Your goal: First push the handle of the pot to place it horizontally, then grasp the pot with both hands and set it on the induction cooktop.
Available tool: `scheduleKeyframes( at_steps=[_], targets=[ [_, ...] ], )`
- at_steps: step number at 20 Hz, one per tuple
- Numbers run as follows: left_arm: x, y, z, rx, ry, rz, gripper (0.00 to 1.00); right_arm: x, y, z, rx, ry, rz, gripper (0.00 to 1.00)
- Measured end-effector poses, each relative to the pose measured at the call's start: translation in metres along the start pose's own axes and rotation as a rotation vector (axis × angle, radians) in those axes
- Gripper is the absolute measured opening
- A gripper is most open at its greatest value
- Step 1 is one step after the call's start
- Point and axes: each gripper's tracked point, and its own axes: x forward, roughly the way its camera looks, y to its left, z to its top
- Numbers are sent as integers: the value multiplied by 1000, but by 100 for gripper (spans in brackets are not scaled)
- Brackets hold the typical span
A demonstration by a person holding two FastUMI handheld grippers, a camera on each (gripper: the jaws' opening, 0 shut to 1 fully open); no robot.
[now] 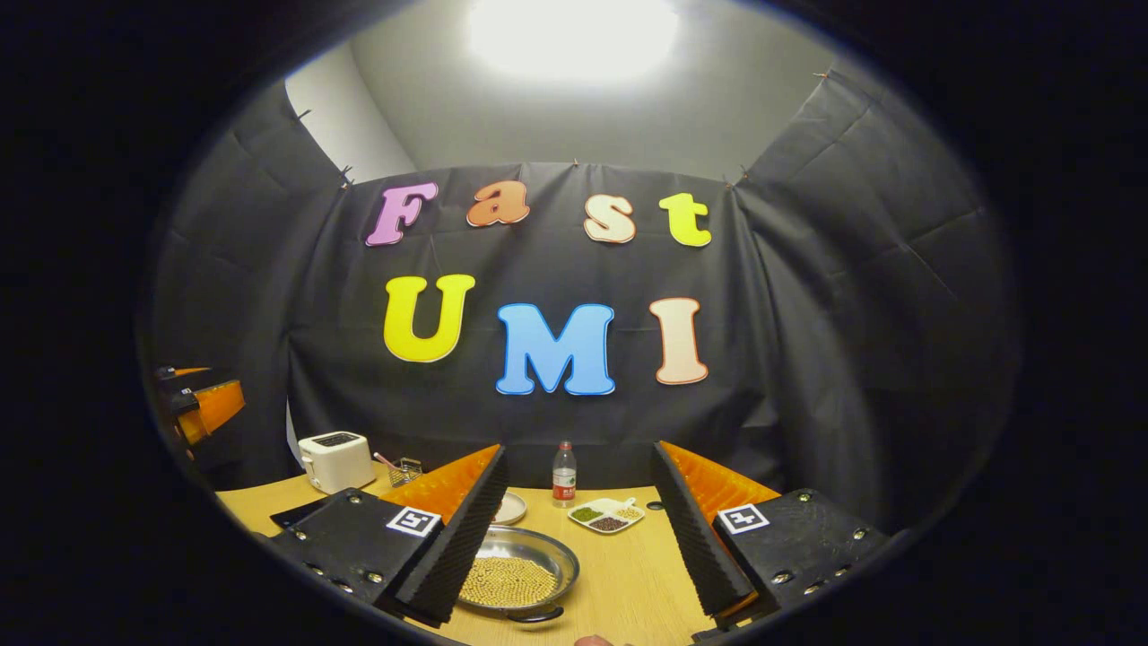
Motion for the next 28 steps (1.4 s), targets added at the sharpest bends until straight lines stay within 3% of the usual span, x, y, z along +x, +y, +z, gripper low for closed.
scheduleKeyframes(
  at_steps=[3,4,6,8,10,13,16,17,19,20,21,22,23,24,25,27,28],
  targets=[
    [5,-5,3,-2,0,-5,92,3,-9,1,-12,1,-2,96],
    [6,-4,6,4,-6,-1,100,4,-13,1,-19,1,-6,97],
    [5,-5,8,13,-9,3,100,4,-17,0,-17,9,-6,97],
    [6,-9,10,22,-10,1,92,5,-19,-3,-16,16,-4,96],
    [6,-13,11,32,-14,-2,100,8,-23,-5,-27,20,-4,96],
    [7,-22,11,36,-15,-2,92,9,-25,-12,-29,41,7,96],
    [9,-33,8,44,-2,-3,92,13,-35,-18,-27,59,-15,92],
    [10,-37,9,44,-3,-4,92,16,-36,-21,-29,67,-19,72],
    [10,-45,9,42,-4,-7,92,19,-39,-28,-26,88,-17,62],
    [11,-48,11,41,-5,-8,100,20,-45,-28,-22,89,-10,63],
    [11,-51,11,41,-5,-7,97,24,-44,-32,-14,103,0,45],
    [10,-54,12,37,-6,-6,97,24,-45,-40,-29,118,-8,43],
    [10,-56,15,29,-9,-5,92,26,-56,-35,-34,106,-30,19],
    [9,-58,17,23,-12,-2,92,24,-57,-35,-33,104,-34,7],
    [9,-59,18,19,-12,6,97,24,-54,-38,-29,115,-5,1],
    [8,-65,21,8,-15,16,97,22,-48,-46,-36,141,59,1],
    [7,-68,22,3,-15,23,92,23,-45,-49,-39,153,96,1]
  ],
)
